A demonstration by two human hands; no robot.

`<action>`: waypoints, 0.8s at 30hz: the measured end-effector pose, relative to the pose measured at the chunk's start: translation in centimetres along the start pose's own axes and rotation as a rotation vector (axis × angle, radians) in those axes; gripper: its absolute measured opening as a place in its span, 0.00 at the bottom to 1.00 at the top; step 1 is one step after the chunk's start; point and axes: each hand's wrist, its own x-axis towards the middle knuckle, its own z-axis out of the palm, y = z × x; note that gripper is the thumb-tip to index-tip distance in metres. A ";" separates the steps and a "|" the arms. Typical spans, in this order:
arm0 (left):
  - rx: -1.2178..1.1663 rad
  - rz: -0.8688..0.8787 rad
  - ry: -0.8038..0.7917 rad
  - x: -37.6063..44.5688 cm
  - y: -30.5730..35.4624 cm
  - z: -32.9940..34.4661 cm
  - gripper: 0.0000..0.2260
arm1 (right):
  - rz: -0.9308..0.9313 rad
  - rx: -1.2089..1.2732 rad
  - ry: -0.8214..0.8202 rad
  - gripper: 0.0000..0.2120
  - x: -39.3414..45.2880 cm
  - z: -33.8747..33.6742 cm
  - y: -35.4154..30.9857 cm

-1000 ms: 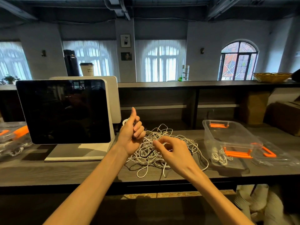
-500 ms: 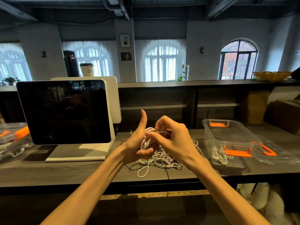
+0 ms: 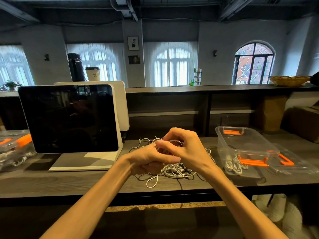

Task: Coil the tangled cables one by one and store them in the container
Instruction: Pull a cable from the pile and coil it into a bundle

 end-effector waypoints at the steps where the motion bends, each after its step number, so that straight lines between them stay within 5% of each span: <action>1: 0.026 -0.020 0.003 -0.1 0.2 0.2 0.12 | 0.014 -0.006 -0.053 0.11 0.1 -0.2 0.0; 6: 0.245 -0.091 0.200 0.2 0.2 1.4 0.17 | 0.069 -0.034 -0.207 0.09 0.3 -0.6 0.2; 11: 0.348 0.105 0.405 1.2 -0.3 2.4 0.15 | 0.109 -0.224 -0.202 0.12 0.2 -0.3 0.1; 19: 0.366 0.253 0.521 2.1 0.0 1.9 0.26 | 0.302 0.216 -0.086 0.12 0.3 0.0 -0.3; 24: 0.446 0.104 0.488 2.0 -0.1 1.7 0.08 | 0.219 0.037 -0.133 0.09 0.5 0.0 -0.1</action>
